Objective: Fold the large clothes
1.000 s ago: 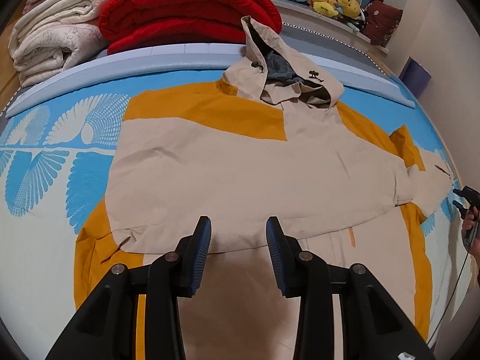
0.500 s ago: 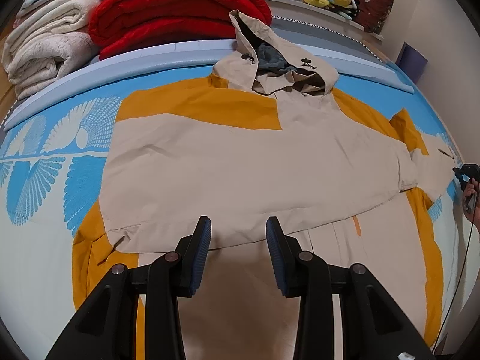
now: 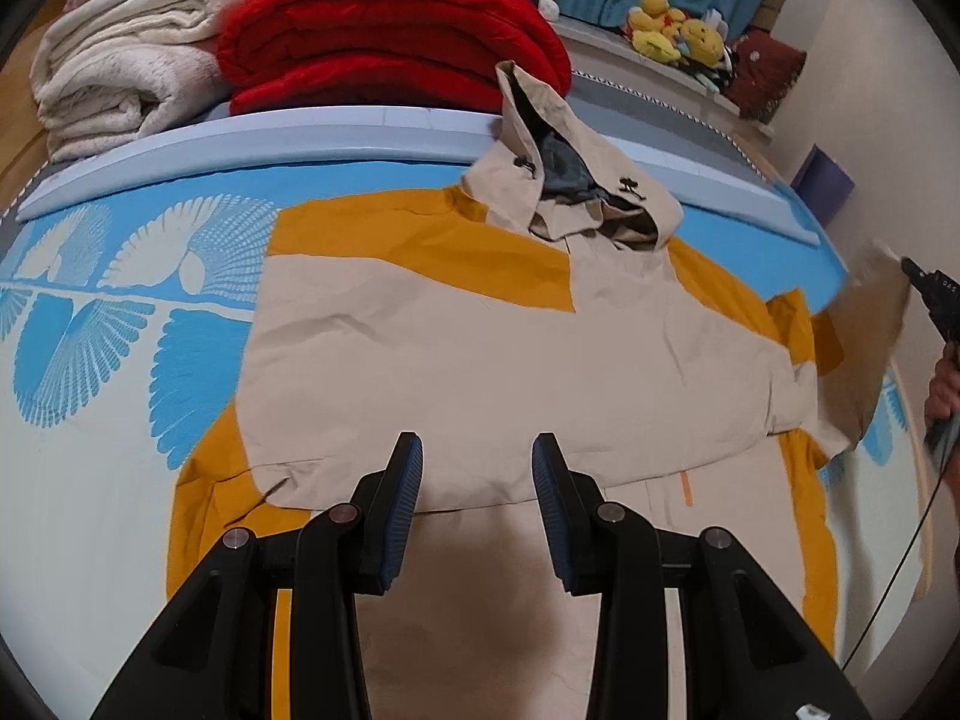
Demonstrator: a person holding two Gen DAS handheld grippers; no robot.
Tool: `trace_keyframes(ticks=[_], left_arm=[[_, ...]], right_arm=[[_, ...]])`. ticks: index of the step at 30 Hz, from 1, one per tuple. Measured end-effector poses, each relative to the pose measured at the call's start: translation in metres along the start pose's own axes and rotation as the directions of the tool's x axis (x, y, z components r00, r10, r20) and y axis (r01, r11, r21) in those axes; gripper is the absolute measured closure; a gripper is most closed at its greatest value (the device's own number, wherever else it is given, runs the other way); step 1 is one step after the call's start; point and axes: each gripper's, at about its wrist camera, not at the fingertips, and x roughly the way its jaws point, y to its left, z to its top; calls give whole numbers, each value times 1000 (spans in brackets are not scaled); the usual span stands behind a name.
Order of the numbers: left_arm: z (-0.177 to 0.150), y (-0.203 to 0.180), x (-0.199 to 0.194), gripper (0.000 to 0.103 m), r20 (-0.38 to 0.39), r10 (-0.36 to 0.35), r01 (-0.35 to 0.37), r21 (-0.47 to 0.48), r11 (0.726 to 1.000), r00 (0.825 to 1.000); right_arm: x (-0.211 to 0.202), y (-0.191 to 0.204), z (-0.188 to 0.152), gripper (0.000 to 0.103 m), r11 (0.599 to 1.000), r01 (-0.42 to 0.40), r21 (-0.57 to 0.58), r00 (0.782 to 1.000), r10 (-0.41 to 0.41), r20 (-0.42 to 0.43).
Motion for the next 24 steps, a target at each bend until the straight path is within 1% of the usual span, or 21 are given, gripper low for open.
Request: trace_keyframes(ticks=[2,3,4,5,6,7,8,9,11,13,15,16,17,19,20,21,22,23,24], left_arm=[[2,7,-6,68,2,-8,8,-18,1000,1000],[3,9,-8,68,2,-8,8,-23,1000,1000],[3,12,-11,68,0,-5,5,-26,1000,1000],[3,14,-13,68,-2,-4,4,-28,1000,1000],[2,16,-15,68,-4,-7,7,-32,999,1000],[2,19,-16,68,-8,-11,11,-39,999,1000],[3,24,-18,66,-17,-14,13,-51,999,1000],[3,26,-18,65,-21,-18,17,-60,998,1000],[4,31,-19,64,-29,-22,20,-72,997,999],[4,33,-19,63,-38,-15,12,-82,997,999],[5,33,-19,63,-41,-22,18,-90,996,999],[5,32,-20,63,-41,-25,21,-89,996,999],[5,30,-20,63,-39,-28,25,-82,996,999],[5,24,-19,63,-35,-26,23,-66,998,999],[5,22,-18,63,-34,-25,23,-60,998,999],[5,20,-17,63,-33,-25,23,-57,998,999],[4,18,-15,63,-32,-23,21,-52,998,999],[3,15,-14,63,-32,-21,20,-47,999,999],[2,13,-13,63,-31,-22,21,-40,999,999]], right_arm=[[-10,71,-22,101,989,-118,-86,993,115,-42],[-15,105,-37,101,976,-184,-116,982,176,-74],[-17,136,-53,101,960,-243,-140,967,228,-116],[-22,155,-67,101,949,-279,-151,955,257,-145],[-23,185,-89,101,929,-339,-148,930,307,-203],[-24,203,-108,101,917,-373,-144,910,331,-247],[-23,228,-136,101,909,-389,-147,892,332,-306],[-22,237,-156,99,913,-381,-148,886,315,-340],[-14,259,-202,99,922,-342,-180,863,232,-448],[-17,265,-232,98,928,-302,-220,851,158,-500],[-26,259,-242,97,941,-274,-197,836,132,-533],[-36,253,-243,97,949,-260,-179,832,127,-539],[-50,244,-238,95,962,-229,-150,841,118,-528],[-75,221,-224,91,978,-183,-104,869,111,-483],[-82,211,-214,83,983,-164,-84,881,108,-460],[-92,201,-205,65,990,-132,-47,904,101,-415],[-99,192,-199,54,995,-104,-12,923,92,-373],[-103,187,-200,38,996,-85,16,934,85,-347],[-100,181,-199,36,996,-82,39,936,90,-339]])
